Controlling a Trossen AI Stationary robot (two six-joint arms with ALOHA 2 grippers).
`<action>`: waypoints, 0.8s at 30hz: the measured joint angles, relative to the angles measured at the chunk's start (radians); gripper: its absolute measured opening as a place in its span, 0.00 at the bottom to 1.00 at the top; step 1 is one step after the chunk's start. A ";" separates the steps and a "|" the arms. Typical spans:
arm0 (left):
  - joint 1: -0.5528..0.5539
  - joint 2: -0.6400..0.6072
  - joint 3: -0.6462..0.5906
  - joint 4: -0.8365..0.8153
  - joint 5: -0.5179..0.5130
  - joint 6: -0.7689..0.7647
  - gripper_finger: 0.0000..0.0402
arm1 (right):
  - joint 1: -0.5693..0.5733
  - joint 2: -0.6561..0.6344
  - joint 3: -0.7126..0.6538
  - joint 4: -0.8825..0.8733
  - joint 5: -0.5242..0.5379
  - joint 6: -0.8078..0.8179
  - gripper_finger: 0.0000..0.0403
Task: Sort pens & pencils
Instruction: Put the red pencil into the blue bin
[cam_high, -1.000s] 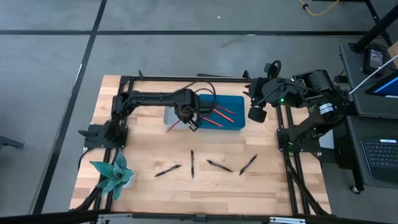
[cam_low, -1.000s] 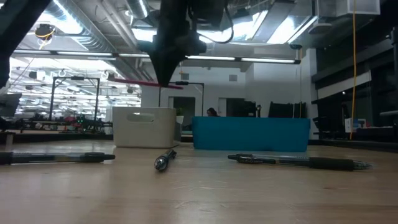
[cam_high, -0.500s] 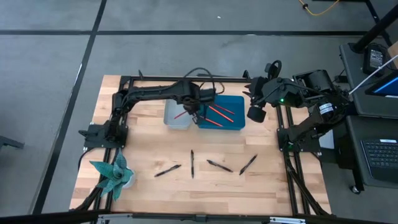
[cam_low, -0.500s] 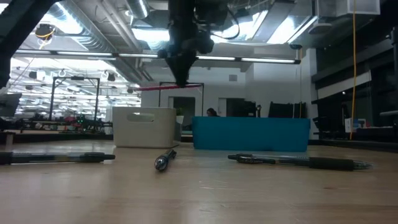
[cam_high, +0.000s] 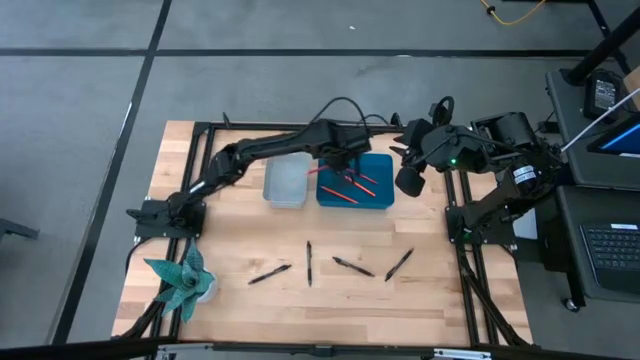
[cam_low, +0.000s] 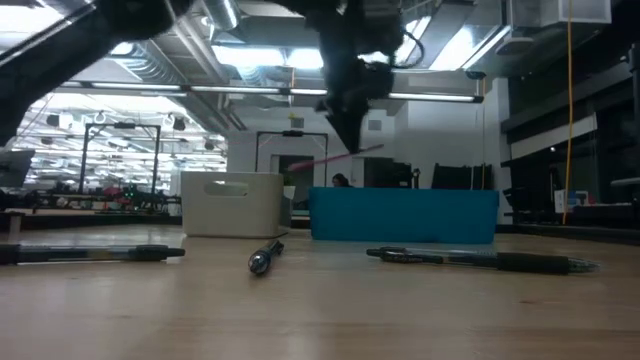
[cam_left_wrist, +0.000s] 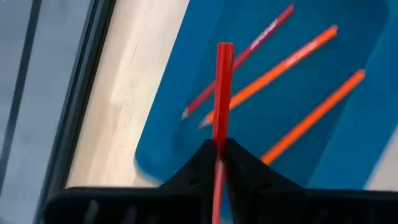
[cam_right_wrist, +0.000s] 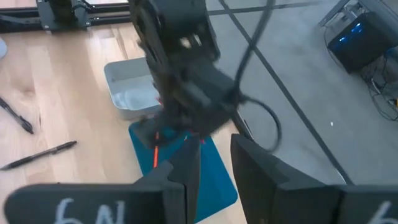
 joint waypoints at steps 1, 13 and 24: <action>0.003 0.001 -0.026 0.046 0.001 0.022 0.05 | 0.000 0.000 0.000 -0.001 0.000 0.003 0.23; 0.035 0.006 -0.002 0.139 0.062 0.072 0.06 | -0.003 0.001 0.000 0.000 0.051 0.048 0.23; 0.023 0.006 -0.002 0.326 0.159 0.068 0.06 | -0.003 0.001 0.000 0.000 0.052 0.056 0.23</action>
